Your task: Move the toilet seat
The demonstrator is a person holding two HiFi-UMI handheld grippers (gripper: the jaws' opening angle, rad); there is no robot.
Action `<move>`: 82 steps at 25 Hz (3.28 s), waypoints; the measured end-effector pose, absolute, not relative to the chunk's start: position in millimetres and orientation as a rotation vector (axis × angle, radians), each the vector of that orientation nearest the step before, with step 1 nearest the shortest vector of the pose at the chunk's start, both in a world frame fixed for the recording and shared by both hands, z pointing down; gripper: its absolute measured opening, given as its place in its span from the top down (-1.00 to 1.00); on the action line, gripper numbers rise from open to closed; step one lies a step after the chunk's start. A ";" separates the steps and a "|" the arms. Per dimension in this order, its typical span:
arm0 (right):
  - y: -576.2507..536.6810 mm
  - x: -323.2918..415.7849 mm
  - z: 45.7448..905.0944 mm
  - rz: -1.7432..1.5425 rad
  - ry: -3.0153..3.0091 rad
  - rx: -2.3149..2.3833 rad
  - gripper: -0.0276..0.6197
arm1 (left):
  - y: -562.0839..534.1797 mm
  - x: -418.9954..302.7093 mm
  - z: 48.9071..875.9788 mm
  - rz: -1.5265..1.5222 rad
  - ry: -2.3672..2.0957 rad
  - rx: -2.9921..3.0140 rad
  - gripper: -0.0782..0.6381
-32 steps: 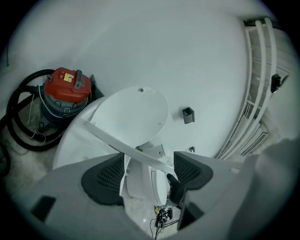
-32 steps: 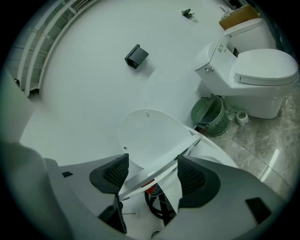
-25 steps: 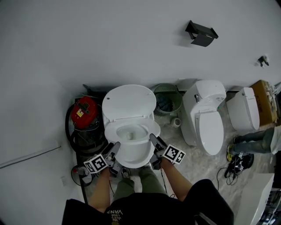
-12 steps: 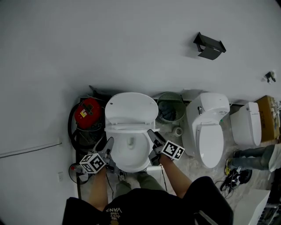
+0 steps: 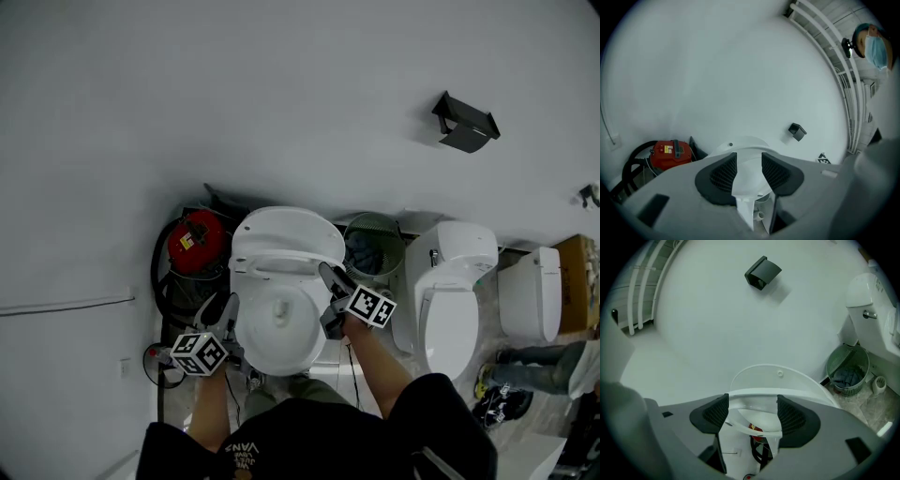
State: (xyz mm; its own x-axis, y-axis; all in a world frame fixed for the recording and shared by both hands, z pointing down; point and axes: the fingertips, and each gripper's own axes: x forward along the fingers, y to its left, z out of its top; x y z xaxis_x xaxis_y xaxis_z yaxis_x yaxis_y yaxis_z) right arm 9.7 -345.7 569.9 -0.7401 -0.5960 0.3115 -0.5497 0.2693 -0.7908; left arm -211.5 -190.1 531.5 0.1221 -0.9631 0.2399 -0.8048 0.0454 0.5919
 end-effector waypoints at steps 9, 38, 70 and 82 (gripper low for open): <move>-386.4 -1.6 570.4 -1.479 2.530 -1.091 -0.05 | -194.5 -216.0 516.0 -0.376 -1.803 1.766 0.35; -419.7 22.5 534.0 -1.241 2.568 -1.272 0.06 | -192.1 -221.5 472.9 -0.304 -1.871 1.820 0.51; -219.0 54.2 436.3 -0.867 2.564 -1.345 0.92 | -136.3 -196.9 440.3 -0.072 -1.620 2.137 0.78; -150.9 68.8 442.6 -0.836 2.546 -1.447 0.92 | -100.5 -177.0 439.2 -0.022 -1.471 2.273 0.78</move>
